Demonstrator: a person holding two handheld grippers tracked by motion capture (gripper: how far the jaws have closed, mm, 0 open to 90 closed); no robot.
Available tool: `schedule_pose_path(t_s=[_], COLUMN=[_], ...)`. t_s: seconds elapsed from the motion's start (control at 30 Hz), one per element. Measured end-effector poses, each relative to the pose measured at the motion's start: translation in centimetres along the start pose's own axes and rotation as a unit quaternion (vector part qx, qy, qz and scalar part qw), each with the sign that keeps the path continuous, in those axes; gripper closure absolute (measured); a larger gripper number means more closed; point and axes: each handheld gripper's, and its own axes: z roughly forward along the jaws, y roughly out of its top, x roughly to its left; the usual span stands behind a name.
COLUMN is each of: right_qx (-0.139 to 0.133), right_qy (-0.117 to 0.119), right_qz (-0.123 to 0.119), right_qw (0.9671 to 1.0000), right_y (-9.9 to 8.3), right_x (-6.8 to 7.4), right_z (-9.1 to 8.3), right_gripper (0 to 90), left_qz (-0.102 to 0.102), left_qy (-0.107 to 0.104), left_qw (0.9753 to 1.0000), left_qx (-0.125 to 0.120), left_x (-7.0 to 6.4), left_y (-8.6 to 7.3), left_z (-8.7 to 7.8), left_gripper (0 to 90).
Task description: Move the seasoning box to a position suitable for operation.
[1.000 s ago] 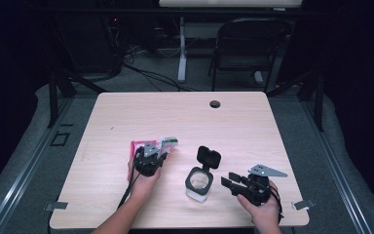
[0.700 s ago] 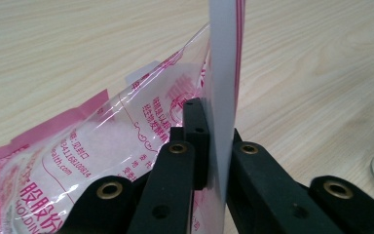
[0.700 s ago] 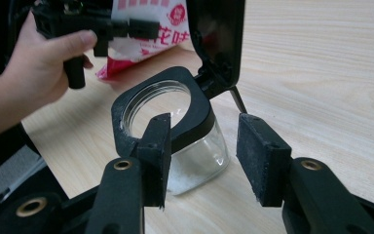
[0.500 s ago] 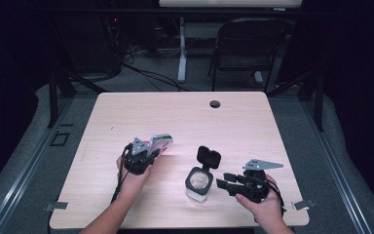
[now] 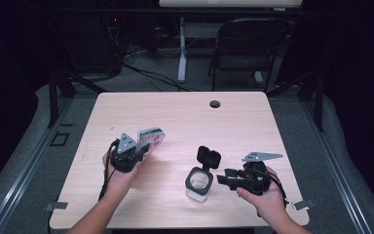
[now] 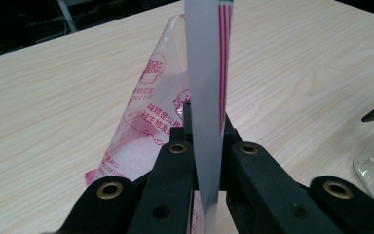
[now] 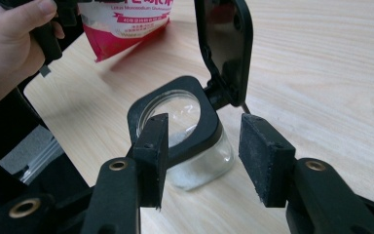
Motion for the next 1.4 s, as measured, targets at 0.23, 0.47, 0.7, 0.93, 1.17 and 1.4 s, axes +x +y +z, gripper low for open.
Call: schedule_pose_path(t_s=[0.23,0.47,0.7,0.93,1.17,1.4], right_qx=[-0.017,-0.036,-0.051,-0.063,-0.059,-0.082], right_qy=[0.001,0.003,0.009,0.013,0.018,0.008], right_qz=[-0.003,-0.011,-0.003,-0.005,-0.014,-0.057], right_qw=[0.9998,0.9993,0.9987,0.9979,0.9980,0.9949], right_y=[0.3,0.6,0.7,0.7,0.7,0.6], right_x=[0.1,0.3,0.3,0.5,0.3,1.0], right_z=[0.8,1.1,1.1,0.7,0.6,0.4], right_gripper=[54.7,55.7,56.5,56.7,57.0,60.8], left_qz=[0.002,0.013,0.013,0.024,0.032,0.046], left_qy=[0.010,0.022,0.015,-0.009,-0.040,-0.072], left_qw=[1.0000,0.9997,0.9997,0.9994,0.9983,0.9959], left_qx=[0.000,-0.003,-0.015,-0.024,-0.029,-0.029], left_x=[0.7,1.7,1.9,0.3,-1.4,-3.0], left_y=[0.7,1.8,2.8,3.5,3.9,4.1], left_z=[-0.8,-2.1,-3.1,-3.2,-2.7,-2.6], left_gripper=[90.0,90.0,90.0,90.0,90.0,90.0])
